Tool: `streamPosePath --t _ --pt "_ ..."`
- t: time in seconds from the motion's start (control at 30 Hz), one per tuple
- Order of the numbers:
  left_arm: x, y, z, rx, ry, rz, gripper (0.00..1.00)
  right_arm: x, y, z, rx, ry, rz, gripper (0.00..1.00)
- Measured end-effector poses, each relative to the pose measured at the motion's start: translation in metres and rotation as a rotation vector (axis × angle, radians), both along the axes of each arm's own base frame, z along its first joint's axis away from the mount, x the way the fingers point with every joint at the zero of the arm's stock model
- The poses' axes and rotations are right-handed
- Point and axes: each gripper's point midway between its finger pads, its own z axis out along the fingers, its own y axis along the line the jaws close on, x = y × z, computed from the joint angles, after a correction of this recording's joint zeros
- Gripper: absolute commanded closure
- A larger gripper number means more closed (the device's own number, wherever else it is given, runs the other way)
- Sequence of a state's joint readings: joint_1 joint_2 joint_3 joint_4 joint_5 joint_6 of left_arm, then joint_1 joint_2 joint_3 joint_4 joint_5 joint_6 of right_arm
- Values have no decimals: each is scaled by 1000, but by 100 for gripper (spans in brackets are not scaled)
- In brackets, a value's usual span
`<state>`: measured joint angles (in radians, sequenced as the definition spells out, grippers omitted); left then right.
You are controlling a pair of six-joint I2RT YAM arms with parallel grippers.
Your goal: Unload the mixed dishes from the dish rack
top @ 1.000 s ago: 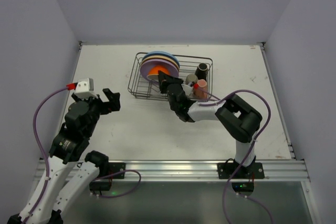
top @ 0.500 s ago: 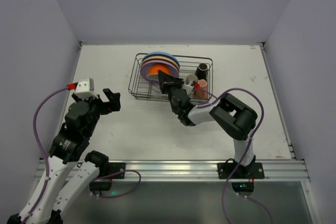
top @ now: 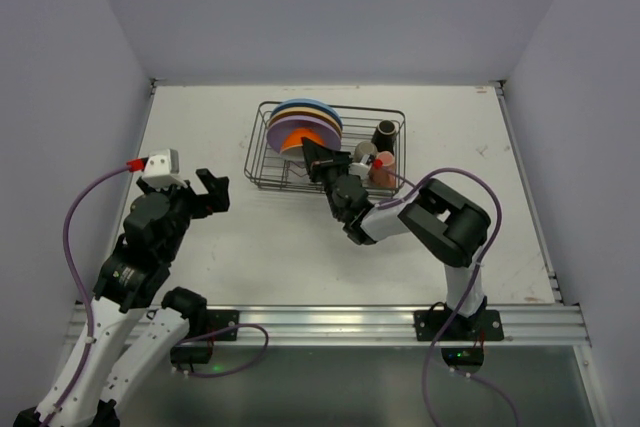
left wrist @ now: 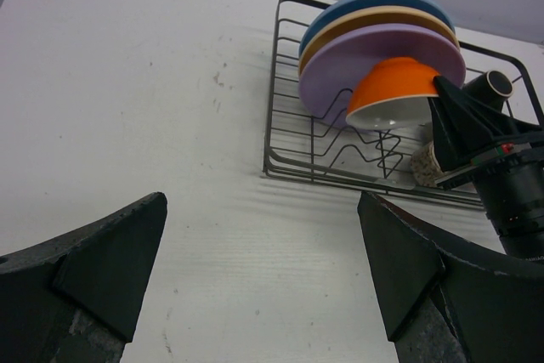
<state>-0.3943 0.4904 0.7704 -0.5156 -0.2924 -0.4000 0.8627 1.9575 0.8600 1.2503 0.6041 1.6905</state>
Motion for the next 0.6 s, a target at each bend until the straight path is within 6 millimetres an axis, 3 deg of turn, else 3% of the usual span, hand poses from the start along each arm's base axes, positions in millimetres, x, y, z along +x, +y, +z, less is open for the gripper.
streamPosePath --t 0.37,0.6 --pt "0 1 0 1 0 5 0 -14 9 5 -69 -40 91 100" --pt "0 3 0 3 -1 15 0 -43 13 59 -89 -176 211 100"
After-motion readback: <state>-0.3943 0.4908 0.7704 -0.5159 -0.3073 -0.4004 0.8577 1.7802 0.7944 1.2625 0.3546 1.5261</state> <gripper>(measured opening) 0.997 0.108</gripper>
